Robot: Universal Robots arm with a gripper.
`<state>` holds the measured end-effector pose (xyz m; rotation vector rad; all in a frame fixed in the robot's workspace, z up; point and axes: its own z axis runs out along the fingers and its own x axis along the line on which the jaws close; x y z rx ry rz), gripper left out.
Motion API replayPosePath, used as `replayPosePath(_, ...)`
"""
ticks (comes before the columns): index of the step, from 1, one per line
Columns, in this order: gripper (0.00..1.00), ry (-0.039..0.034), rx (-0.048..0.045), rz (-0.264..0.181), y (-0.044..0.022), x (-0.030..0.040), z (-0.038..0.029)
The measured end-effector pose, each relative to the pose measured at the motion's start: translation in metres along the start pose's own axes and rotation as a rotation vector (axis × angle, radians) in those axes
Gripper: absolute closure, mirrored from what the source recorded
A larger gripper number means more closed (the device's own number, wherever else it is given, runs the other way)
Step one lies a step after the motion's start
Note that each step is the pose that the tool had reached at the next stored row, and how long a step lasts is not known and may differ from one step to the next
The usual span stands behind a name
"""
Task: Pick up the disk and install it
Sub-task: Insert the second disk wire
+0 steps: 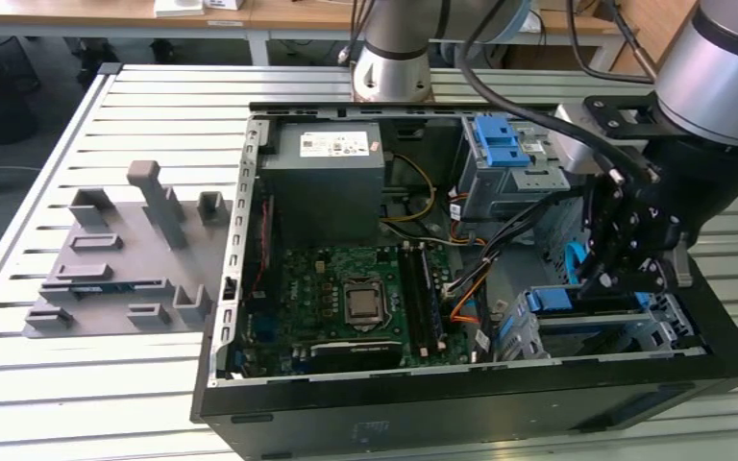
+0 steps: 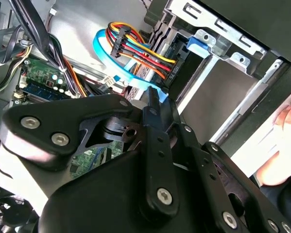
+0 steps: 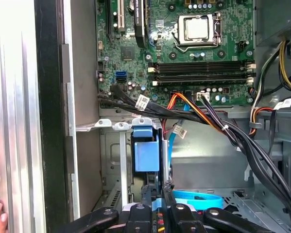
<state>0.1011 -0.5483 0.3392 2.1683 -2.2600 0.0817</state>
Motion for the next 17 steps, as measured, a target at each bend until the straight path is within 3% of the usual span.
replayPosePath(6, 0.77, 0.0002, 0.0, 0.0, -0.0002, 0.0003, -0.006)
replayPosePath(8, 0.78, -0.0002, -0.0001, 0.0, -0.0002, 0.0003, -0.0063)
replayPosePath(10, 0.89, -0.0001, -0.0001, 0.0, -0.0002, 0.0003, -0.0063)
replayPosePath(17, 0.89, 0.0001, -0.0002, 0.0, -0.0003, 0.0003, -0.0064)
